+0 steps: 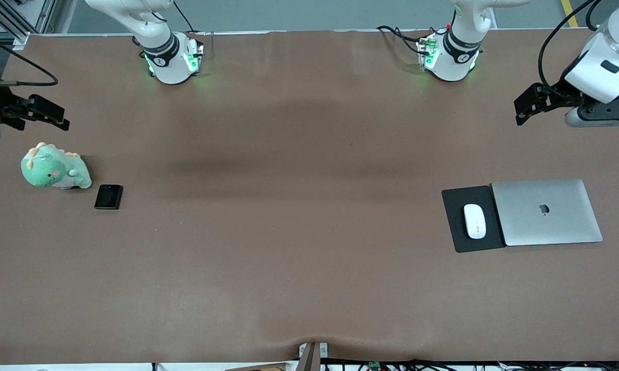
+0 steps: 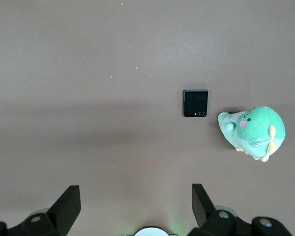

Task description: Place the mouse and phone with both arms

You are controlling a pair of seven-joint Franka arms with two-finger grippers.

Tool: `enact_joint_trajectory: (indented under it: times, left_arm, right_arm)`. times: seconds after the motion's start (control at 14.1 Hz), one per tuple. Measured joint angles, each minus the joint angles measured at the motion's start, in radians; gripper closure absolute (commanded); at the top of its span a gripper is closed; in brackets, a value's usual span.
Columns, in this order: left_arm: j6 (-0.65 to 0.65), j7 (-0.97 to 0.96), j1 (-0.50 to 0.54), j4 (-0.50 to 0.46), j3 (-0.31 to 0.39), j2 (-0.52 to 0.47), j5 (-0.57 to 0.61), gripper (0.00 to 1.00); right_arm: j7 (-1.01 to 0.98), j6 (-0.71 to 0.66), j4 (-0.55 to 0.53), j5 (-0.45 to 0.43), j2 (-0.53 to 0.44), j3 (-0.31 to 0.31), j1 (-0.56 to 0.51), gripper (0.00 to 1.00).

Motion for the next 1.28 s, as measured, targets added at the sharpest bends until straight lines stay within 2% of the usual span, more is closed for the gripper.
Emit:
enact_joint_trajectory:
  times: [1.28]
  left_arm:
    - [-0.042, 0.000, -0.015, 0.025, 0.019, 0.010, 0.000, 0.00]
  right_arm:
    - [-0.001, 0.050, 0.004, 0.000, 0.026, -0.002, -0.006, 0.00]
